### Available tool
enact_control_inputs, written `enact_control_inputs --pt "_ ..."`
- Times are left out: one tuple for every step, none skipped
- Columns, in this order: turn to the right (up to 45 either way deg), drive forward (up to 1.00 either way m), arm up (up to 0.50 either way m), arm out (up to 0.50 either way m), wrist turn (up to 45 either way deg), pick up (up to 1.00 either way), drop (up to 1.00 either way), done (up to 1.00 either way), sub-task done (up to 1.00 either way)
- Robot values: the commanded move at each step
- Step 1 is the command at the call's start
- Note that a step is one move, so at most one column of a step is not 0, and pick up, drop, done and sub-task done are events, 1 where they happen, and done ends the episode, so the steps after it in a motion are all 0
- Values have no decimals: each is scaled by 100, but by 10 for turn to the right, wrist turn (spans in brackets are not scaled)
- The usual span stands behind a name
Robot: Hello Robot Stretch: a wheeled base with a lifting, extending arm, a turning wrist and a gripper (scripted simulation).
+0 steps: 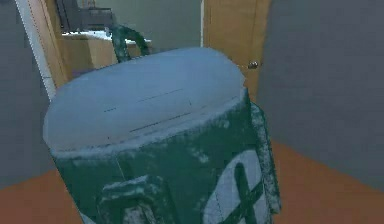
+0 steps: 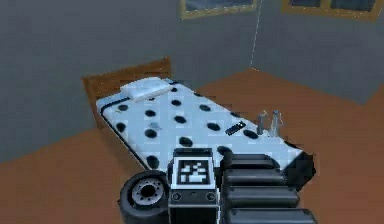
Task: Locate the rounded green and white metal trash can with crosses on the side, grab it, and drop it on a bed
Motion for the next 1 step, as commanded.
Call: enact_control_inputs --pt "-450 0 0 0 0 0 0 0 0"
